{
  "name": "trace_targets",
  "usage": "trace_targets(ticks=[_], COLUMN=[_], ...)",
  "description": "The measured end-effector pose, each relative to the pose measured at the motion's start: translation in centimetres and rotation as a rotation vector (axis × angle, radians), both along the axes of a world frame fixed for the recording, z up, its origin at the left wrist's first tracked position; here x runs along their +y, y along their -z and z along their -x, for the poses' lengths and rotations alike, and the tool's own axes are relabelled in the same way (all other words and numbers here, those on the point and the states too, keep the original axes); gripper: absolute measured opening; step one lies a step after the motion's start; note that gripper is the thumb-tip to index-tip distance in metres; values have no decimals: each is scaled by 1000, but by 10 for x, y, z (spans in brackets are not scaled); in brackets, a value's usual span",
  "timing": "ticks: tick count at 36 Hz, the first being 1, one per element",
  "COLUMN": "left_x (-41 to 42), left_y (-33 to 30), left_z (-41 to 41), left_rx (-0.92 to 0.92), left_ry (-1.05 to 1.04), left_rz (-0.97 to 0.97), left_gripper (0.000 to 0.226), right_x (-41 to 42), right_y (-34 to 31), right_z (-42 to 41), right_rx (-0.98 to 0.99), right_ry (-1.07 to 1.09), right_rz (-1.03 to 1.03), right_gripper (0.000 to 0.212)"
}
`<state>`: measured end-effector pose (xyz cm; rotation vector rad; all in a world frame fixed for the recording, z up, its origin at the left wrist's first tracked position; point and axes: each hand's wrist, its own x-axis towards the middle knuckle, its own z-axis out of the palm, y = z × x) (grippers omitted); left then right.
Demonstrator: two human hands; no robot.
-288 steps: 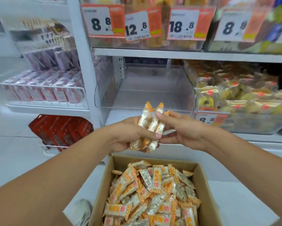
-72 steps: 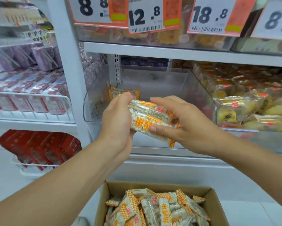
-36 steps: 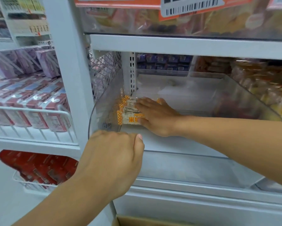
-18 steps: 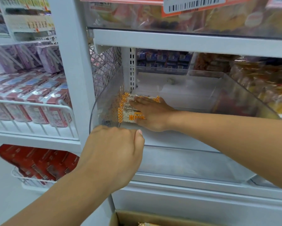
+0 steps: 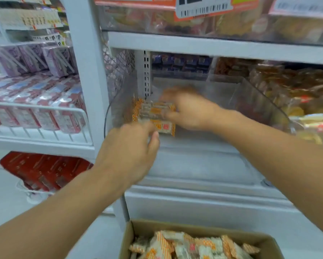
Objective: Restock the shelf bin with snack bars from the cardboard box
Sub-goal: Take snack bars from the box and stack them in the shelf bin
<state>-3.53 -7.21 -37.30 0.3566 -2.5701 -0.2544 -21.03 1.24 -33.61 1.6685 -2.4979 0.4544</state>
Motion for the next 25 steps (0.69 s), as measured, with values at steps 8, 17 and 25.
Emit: trace_targets(ticks=[8,17,25], left_x=[58,117,180], left_y=[19,184,248], left_z=[-27,-106,-149], left_rx=[-14,-1246,-997], left_ry=[357,-91,-232], left_rz=[63,-192,-751], left_gripper=[25,121,117], right_x=[157,290,301], right_y=[78,249,244], right_z=[-113,-178,-216], right_rx=[-13,-818,-1229], right_ry=[277,920,825], right_rz=[957,-376,-579], right_gripper=[37,96,129])
